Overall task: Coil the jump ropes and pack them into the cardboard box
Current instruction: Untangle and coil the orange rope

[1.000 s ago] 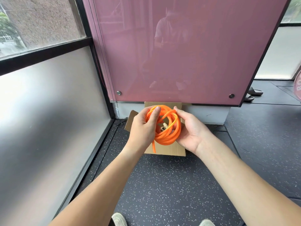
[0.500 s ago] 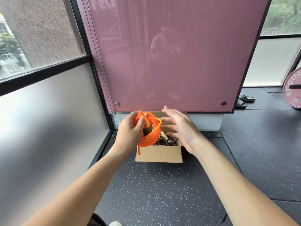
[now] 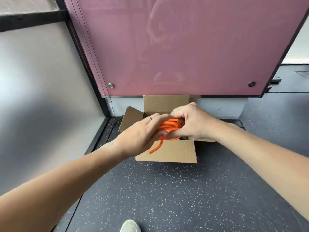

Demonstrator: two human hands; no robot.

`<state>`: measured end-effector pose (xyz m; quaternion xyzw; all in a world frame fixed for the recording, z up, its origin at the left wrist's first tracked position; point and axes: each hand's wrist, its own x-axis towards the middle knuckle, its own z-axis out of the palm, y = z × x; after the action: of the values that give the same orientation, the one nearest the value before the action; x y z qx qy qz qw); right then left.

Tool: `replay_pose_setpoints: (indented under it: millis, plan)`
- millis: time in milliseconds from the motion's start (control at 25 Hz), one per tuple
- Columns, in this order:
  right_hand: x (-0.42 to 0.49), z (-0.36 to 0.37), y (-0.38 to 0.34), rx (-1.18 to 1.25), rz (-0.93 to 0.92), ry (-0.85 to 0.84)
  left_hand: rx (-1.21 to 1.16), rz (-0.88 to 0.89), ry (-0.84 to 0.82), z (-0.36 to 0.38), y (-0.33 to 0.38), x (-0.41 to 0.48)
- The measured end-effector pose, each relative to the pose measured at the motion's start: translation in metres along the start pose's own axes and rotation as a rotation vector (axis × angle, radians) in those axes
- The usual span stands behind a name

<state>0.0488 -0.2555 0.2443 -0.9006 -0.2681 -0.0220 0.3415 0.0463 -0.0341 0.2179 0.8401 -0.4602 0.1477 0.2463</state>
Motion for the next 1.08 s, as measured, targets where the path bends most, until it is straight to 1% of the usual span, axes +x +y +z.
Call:
replay_pose_setpoints:
  millis: [160,240,320,440,480,560,640,720,800,880,920,1000,1080]
  plan:
    - [0.034,0.030,0.103,-0.154,-0.151,0.032,0.161,0.188,-0.032,0.074,-0.088,0.023]
    - [0.047,0.051,0.155,-0.214,-0.120,0.051,0.216,0.261,-0.043,0.119,-0.135,0.036]
    - [0.057,0.076,0.205,-0.241,-0.042,0.027,0.256,0.320,-0.071,0.162,-0.177,0.046]
    - [0.076,0.102,0.259,-0.282,0.037,-0.001,0.260,0.349,-0.122,0.206,-0.223,0.057]
    - [0.084,0.110,0.273,-0.304,0.044,-0.011,0.238,0.330,-0.129,0.219,-0.236,0.059]
    - [0.097,0.123,0.292,-0.383,0.087,-0.086,0.152,0.217,-0.176,0.241,-0.250,0.059]
    - [0.100,0.132,0.301,-0.587,0.161,-0.232,0.115,0.117,-0.269,0.260,-0.255,0.058]
    - [0.098,0.136,0.301,-0.780,0.169,-0.338,0.090,0.094,-0.345,0.271,-0.255,0.060]
    - [0.100,0.135,0.294,-0.841,0.167,-0.398,-0.050,-0.020,-0.438,0.268,-0.252,0.069]
    - [0.105,0.130,0.293,-0.819,0.225,-0.459,-0.175,-0.202,-0.545,0.267,-0.254,0.079]
    - [0.108,0.125,0.295,-0.764,0.286,-0.510,-0.240,-0.265,-0.583,0.269,-0.257,0.082]
    - [0.111,0.116,0.301,-0.599,0.409,-0.614,-0.311,-0.284,-0.588,0.277,-0.261,0.084]
    - [0.110,0.115,0.310,-0.449,0.480,-0.643,-0.353,-0.313,-0.584,0.283,-0.259,0.082]
